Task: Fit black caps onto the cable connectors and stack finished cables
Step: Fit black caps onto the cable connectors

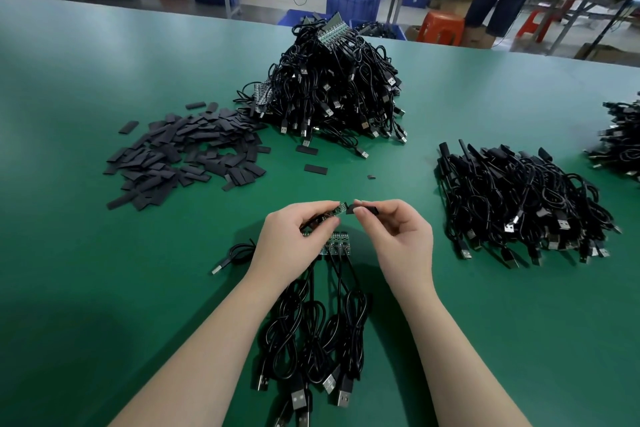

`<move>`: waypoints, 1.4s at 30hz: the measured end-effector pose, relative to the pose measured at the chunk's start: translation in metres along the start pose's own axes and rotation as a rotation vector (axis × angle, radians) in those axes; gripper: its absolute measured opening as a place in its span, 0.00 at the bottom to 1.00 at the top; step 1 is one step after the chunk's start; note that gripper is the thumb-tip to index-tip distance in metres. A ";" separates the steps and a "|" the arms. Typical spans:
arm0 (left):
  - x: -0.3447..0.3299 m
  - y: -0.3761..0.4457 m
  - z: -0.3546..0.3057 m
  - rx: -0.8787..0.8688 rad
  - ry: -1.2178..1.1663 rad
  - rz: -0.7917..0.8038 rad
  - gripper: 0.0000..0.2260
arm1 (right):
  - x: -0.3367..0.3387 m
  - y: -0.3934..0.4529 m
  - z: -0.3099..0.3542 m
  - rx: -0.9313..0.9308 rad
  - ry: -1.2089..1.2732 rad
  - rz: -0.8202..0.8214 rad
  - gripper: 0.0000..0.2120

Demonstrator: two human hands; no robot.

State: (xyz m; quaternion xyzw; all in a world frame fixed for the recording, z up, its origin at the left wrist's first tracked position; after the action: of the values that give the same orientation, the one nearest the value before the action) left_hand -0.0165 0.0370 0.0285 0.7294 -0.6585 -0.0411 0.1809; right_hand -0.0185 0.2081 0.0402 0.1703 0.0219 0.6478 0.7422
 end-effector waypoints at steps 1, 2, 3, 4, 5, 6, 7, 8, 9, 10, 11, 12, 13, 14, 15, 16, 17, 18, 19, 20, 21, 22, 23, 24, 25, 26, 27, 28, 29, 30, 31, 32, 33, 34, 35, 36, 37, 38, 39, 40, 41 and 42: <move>-0.001 0.000 0.000 0.002 -0.003 0.008 0.11 | 0.000 0.000 0.001 0.012 -0.007 -0.005 0.15; -0.001 0.000 0.000 0.002 -0.007 0.013 0.10 | 0.000 0.000 0.002 0.020 -0.014 -0.008 0.16; -0.001 -0.001 -0.001 0.002 -0.010 0.015 0.10 | 0.001 0.000 0.003 0.026 -0.016 -0.010 0.16; -0.001 -0.001 -0.001 0.003 -0.012 0.015 0.10 | 0.002 0.000 0.003 0.028 -0.012 -0.013 0.16; -0.001 -0.001 0.000 0.005 -0.013 0.014 0.10 | 0.003 0.000 0.003 0.028 -0.001 -0.016 0.15; -0.001 -0.001 0.000 0.008 -0.014 0.014 0.10 | 0.004 0.000 0.003 0.025 0.015 -0.020 0.14; -0.001 -0.001 0.000 0.011 -0.016 0.014 0.10 | 0.004 0.000 0.003 0.021 0.028 -0.022 0.13; -0.001 -0.001 0.001 0.013 -0.020 0.016 0.10 | 0.004 0.000 0.003 0.018 0.031 -0.022 0.12; -0.001 -0.001 0.001 0.013 -0.024 0.017 0.10 | 0.004 0.000 0.003 0.017 0.024 -0.016 0.11; 0.000 -0.001 0.001 0.012 -0.027 0.017 0.10 | 0.003 0.000 0.003 0.015 0.015 -0.009 0.10; -0.001 -0.001 0.001 0.009 -0.030 0.021 0.10 | 0.002 0.000 0.003 0.012 0.011 -0.001 0.10; -0.001 0.000 0.001 0.005 -0.033 0.028 0.10 | 0.001 0.000 0.002 0.009 0.013 0.004 0.10; -0.002 0.000 0.000 0.002 -0.036 0.038 0.10 | 0.001 0.000 0.002 0.006 0.019 0.006 0.09; -0.003 0.000 0.000 0.001 -0.041 0.046 0.10 | 0.001 0.000 0.001 0.005 0.027 0.005 0.09; -0.003 0.000 0.001 0.001 -0.048 0.053 0.10 | 0.002 0.000 0.001 0.004 0.032 0.004 0.10; -0.003 0.000 0.001 0.002 -0.054 0.058 0.10 | 0.003 0.001 0.001 0.005 0.032 0.006 0.10; -0.003 0.000 0.001 0.002 -0.058 0.063 0.10 | 0.003 0.001 0.001 0.005 0.030 0.012 0.10; -0.003 0.000 0.001 0.002 -0.060 0.069 0.11 | 0.003 0.002 0.001 0.005 0.026 0.022 0.10; -0.003 0.000 0.001 0.002 -0.061 0.073 0.11 | 0.003 0.002 0.001 0.004 0.024 0.034 0.10; -0.003 0.000 0.001 0.004 -0.061 0.076 0.11 | 0.003 0.003 0.001 0.000 0.023 0.050 0.11; -0.003 0.000 0.001 0.008 -0.063 0.077 0.11 | 0.003 0.004 0.001 -0.004 0.022 0.067 0.11; -0.003 0.000 0.001 0.011 -0.066 0.079 0.11 | 0.003 0.004 0.001 -0.008 0.020 0.079 0.11; -0.003 0.000 0.001 0.013 -0.070 0.081 0.11 | 0.004 0.004 0.001 -0.010 0.014 0.083 0.11; -0.004 0.000 0.001 0.013 -0.071 0.086 0.11 | 0.004 0.004 0.001 -0.010 0.007 0.080 0.10; -0.004 0.000 0.000 0.010 -0.069 0.092 0.11 | 0.005 0.004 0.001 -0.007 -0.001 0.072 0.10; -0.005 0.000 0.000 0.008 -0.067 0.097 0.11 | 0.005 0.004 0.002 -0.003 -0.005 0.063 0.09; -0.005 0.000 0.000 0.006 -0.069 0.101 0.11 | 0.005 0.003 0.002 0.002 -0.006 0.056 0.08; -0.005 0.000 0.000 0.007 -0.074 0.102 0.11 | 0.005 0.003 0.003 0.007 -0.008 0.051 0.08; -0.005 0.000 0.000 0.008 -0.079 0.104 0.11 | 0.005 0.003 0.004 0.011 -0.010 0.048 0.08; -0.005 0.000 0.000 0.011 -0.084 0.107 0.11 | 0.005 0.003 0.004 0.014 -0.011 0.045 0.08; -0.005 0.000 0.000 0.013 -0.086 0.111 0.11 | 0.006 0.003 0.004 0.018 -0.014 0.044 0.08; -0.005 -0.001 0.000 0.012 -0.085 0.116 0.11 | 0.006 0.003 0.005 0.022 -0.015 0.042 0.08; -0.006 -0.001 -0.001 0.009 -0.082 0.120 0.11 | 0.006 0.003 0.005 0.026 -0.014 0.040 0.08; -0.006 0.000 -0.001 0.005 -0.081 0.122 0.10 | 0.006 0.002 0.005 0.028 -0.010 0.038 0.08; -0.006 0.000 0.000 0.003 -0.080 0.123 0.10 | 0.006 0.002 0.005 0.030 -0.006 0.037 0.08; -0.006 0.000 0.000 0.004 -0.081 0.124 0.10 | 0.005 0.002 0.005 0.033 -0.003 0.037 0.08; -0.006 0.000 0.000 0.006 -0.083 0.125 0.10 | 0.005 0.002 0.005 0.038 -0.002 0.040 0.09; -0.006 0.000 0.000 0.008 -0.085 0.125 0.10 | 0.005 0.002 0.006 0.041 -0.001 0.043 0.09; -0.006 0.000 0.001 0.009 -0.087 0.125 0.10 | 0.004 0.002 0.006 0.044 0.001 0.045 0.09; -0.006 0.000 0.001 0.011 -0.089 0.125 0.10 | 0.005 0.002 0.006 0.043 0.004 0.047 0.09; -0.006 -0.001 0.001 0.013 -0.090 0.124 0.10 | 0.004 0.002 0.005 0.036 0.009 0.049 0.10; -0.006 -0.001 0.002 0.015 -0.091 0.123 0.10 | 0.004 0.002 0.005 0.026 0.016 0.053 0.10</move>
State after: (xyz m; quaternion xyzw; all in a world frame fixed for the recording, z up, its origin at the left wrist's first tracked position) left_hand -0.0173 0.0429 0.0257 0.6862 -0.7099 -0.0578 0.1474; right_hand -0.0188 0.2115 0.0463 0.1752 0.0317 0.6681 0.7225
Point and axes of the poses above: each hand's wrist, its own y-axis towards the middle knuckle, its own x-axis out of the back of the hand, z = x × y, the point moved 6 cm from there along y, towards the middle knuckle, and after that the axes turned 13 degrees about -y, right-handed, at the moved point
